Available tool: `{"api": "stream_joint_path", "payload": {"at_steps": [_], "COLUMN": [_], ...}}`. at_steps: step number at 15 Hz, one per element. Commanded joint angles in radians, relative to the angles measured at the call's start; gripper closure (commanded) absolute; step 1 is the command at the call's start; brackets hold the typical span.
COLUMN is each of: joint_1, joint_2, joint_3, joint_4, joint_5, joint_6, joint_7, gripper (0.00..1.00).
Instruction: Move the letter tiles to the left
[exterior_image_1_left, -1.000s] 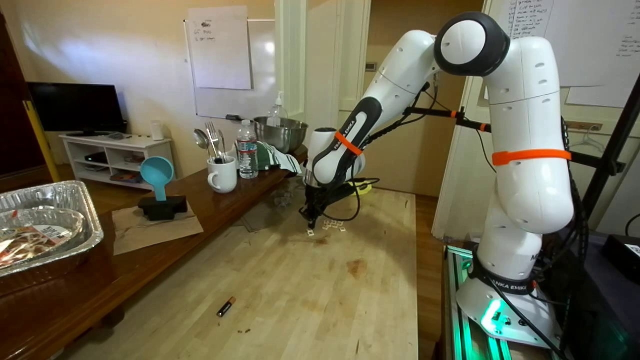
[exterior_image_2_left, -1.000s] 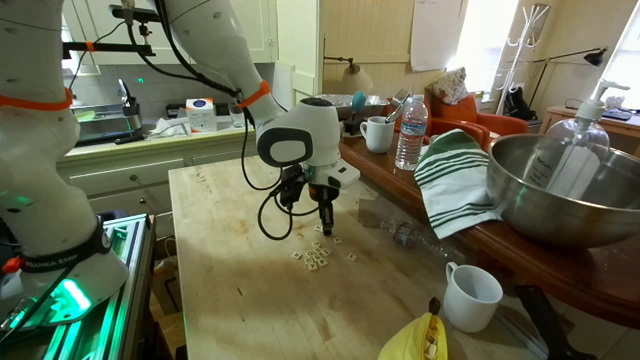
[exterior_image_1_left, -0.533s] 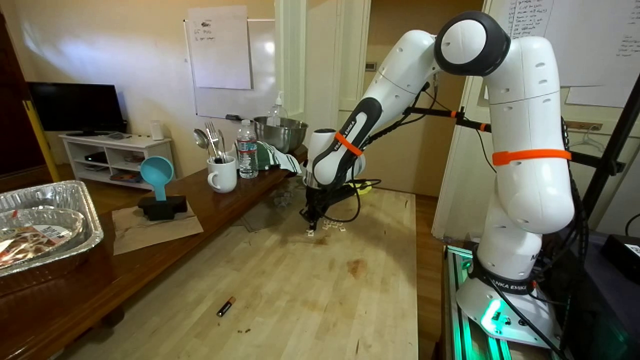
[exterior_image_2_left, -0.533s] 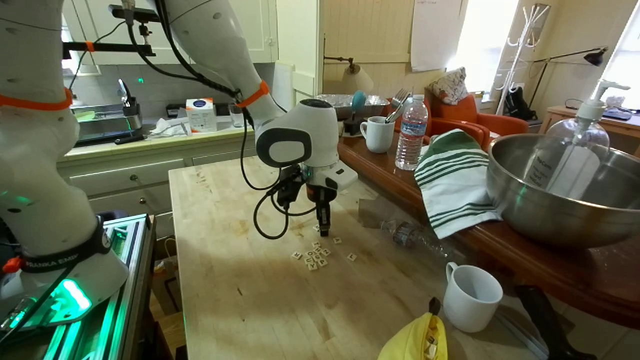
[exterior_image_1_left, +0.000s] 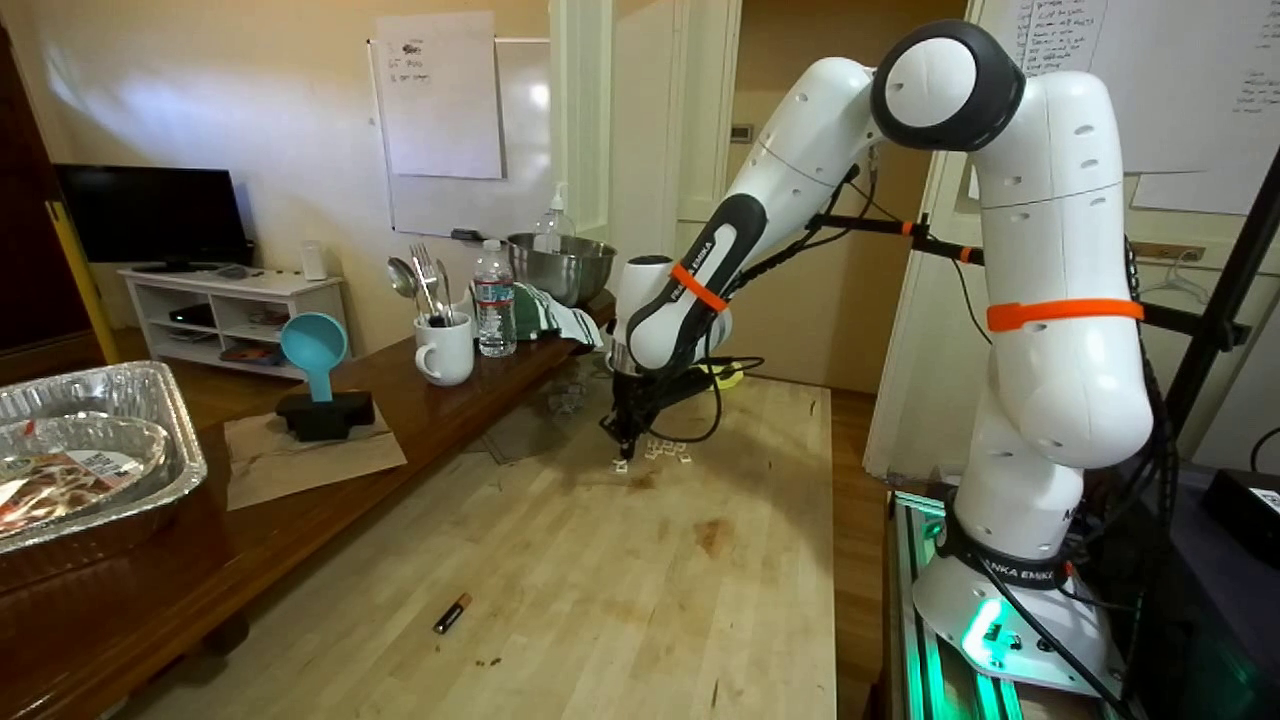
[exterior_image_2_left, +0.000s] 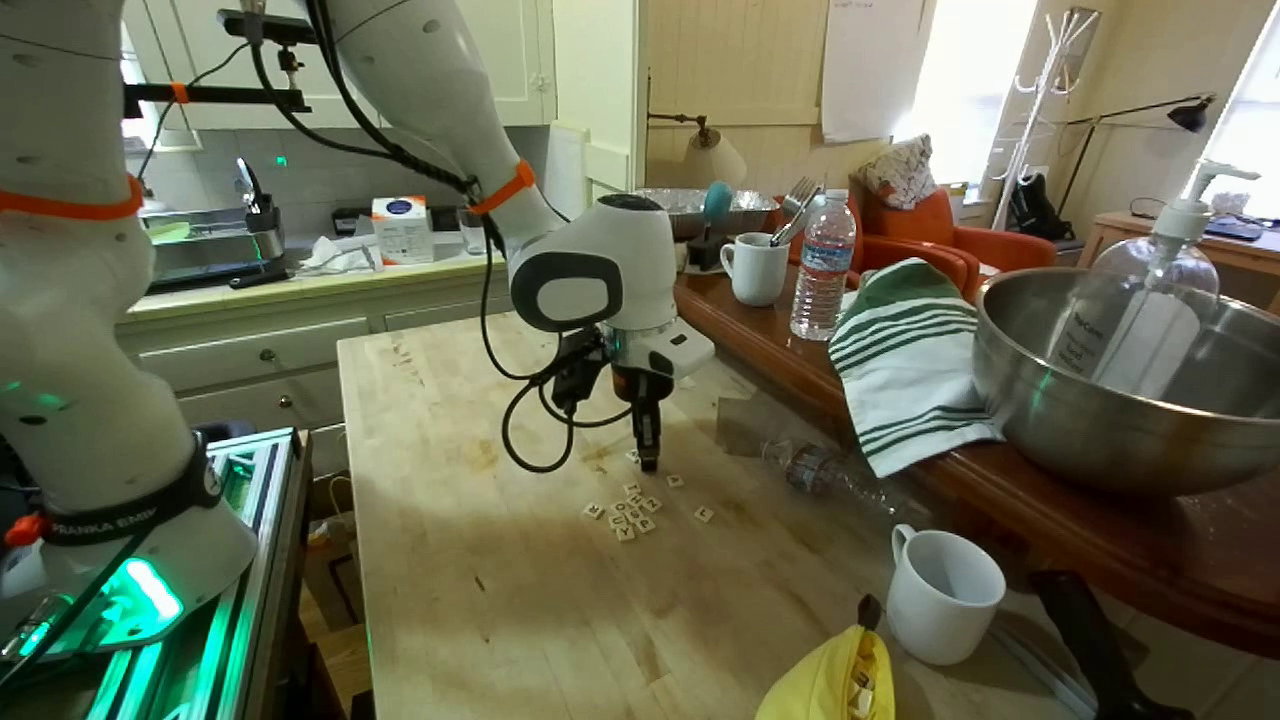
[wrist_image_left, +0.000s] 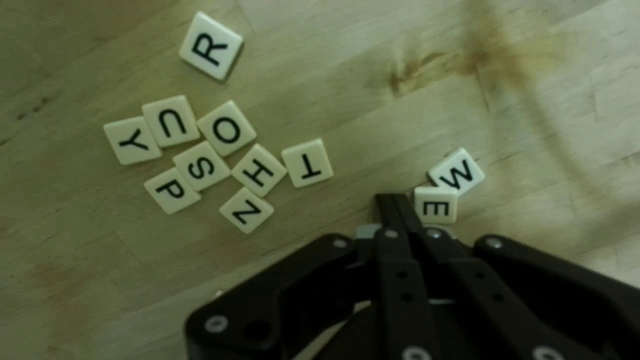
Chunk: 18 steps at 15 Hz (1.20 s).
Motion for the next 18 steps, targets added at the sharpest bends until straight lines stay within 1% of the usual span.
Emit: {"api": "stream_joint_path", "payload": {"at_steps": [1, 3, 7, 12, 18], "joint_1": [0.029, 0.017, 0.003, -0.003, -0.012], "joint_2": [-0.065, -0.076, -0.061, -0.044, -0.027], "joint_3": [-0.024, 0.001, 0.028, 0.035, 0.038], "joint_4": [-0.037, -0.038, -0.031, -0.029, -0.029], "joint_5": [-0.038, -0.016, -0.007, -0.018, -0.012], "joint_6": [-0.018, -0.029, -0.016, 0.005, 0.021], "joint_7": [0.018, -0.031, -0.119, -0.205, -0.259], "gripper": [1.0, 1.0, 1.0, 1.0, 1.0]}}
